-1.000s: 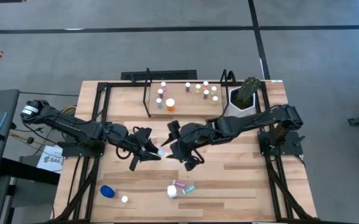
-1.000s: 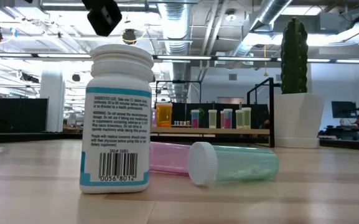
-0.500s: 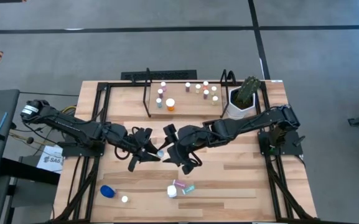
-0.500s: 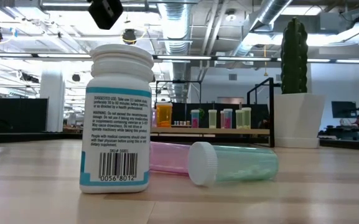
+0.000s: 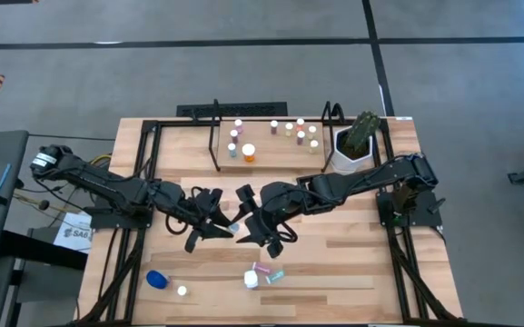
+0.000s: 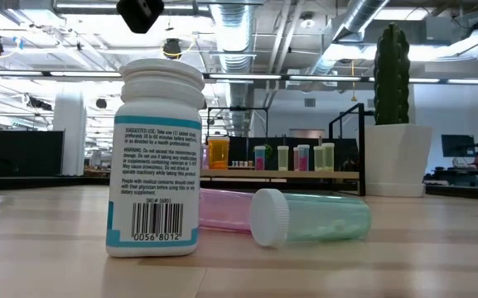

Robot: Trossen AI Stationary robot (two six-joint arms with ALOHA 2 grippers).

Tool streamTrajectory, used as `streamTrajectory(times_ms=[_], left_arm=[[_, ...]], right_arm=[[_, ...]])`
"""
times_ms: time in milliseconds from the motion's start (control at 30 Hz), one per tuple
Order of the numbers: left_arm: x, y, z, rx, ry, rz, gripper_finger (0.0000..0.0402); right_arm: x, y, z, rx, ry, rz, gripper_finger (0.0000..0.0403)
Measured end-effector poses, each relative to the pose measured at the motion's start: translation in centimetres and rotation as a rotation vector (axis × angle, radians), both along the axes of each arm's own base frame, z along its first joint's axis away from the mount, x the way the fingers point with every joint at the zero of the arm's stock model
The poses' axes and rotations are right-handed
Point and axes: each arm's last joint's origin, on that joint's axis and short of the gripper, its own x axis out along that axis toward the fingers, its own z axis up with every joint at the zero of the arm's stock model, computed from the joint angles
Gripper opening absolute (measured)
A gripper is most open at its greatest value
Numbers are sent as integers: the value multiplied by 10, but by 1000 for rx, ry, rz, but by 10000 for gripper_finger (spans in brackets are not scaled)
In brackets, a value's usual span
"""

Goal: Pick and place medicine bottles onto shelf by color
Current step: Put the yellow pill bottle on the shelf

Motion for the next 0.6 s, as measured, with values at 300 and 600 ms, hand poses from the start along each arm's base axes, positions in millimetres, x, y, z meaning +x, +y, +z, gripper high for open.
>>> streamTrajectory(times_ms=[300, 600], left_arm=[[2, -3, 15, 44, -50, -44, 94], [4, -4, 24, 69, -77, -75, 94]], right_arm=[[1, 0, 4, 12, -34, 9, 239], [2, -3, 3, 13, -28, 2, 239]])
